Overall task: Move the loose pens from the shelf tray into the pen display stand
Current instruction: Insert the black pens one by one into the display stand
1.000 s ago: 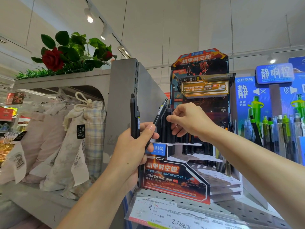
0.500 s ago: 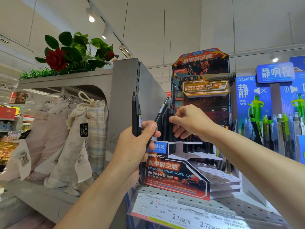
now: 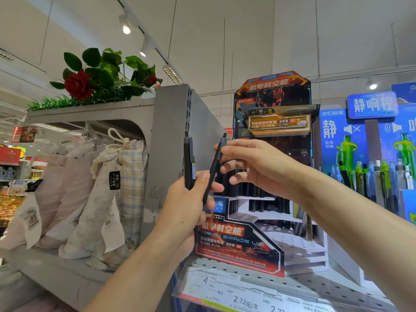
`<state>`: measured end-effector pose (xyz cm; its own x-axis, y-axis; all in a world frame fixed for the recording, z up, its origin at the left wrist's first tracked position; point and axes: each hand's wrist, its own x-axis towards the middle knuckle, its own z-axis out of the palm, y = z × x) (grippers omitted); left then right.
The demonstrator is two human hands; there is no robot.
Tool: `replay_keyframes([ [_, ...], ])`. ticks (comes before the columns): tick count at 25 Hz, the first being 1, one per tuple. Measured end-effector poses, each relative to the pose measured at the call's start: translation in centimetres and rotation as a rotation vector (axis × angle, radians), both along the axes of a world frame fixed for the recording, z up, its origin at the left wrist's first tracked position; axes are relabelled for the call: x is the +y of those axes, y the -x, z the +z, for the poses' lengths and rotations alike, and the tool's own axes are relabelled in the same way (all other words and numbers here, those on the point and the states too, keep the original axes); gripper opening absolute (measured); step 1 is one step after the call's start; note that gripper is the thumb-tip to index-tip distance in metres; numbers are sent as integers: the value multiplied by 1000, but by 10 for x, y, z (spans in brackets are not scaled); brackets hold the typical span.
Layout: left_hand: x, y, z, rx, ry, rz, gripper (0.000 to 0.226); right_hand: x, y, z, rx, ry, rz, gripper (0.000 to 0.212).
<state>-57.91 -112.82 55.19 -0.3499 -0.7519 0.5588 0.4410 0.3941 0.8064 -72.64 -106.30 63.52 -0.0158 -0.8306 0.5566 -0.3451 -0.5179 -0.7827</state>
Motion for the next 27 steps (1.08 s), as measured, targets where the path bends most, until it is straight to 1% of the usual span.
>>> replay_keyframes([
  [4,1,1,-2,1,21,1,31,1,-1,-1,77,7,-65,15],
  [7,-1,1,-4,-5,3,22,32,0,-4,4,-3,39,-100,12],
  [11,-8,-4,-9,39,-38,10,35,-5,-7,13,-120,164,-241,13],
  [12,-9,-6,-9,49,-36,9,38,-7,-7,12,-104,195,-294,13],
  [14,-10,-8,-8,66,-27,8,41,-12,-7,10,30,274,-452,13],
  [16,-10,-10,-7,93,-25,3,39,-17,-6,7,177,340,-583,19],
  [17,-10,-12,-6,105,-21,-1,36,-20,-6,6,219,357,-614,21],
  [20,-13,-17,-5,99,10,11,28,-27,-5,5,308,372,-670,25],
  [22,-16,-20,-6,74,40,31,27,-30,-4,6,318,366,-681,30],
  [23,-17,-20,-6,59,53,40,31,-31,-3,7,306,358,-678,31],
  [25,-18,-21,-8,30,72,66,44,-34,-2,8,294,335,-668,32],
  [27,-17,-21,-9,15,79,80,45,-36,-2,8,309,310,-661,34],
])
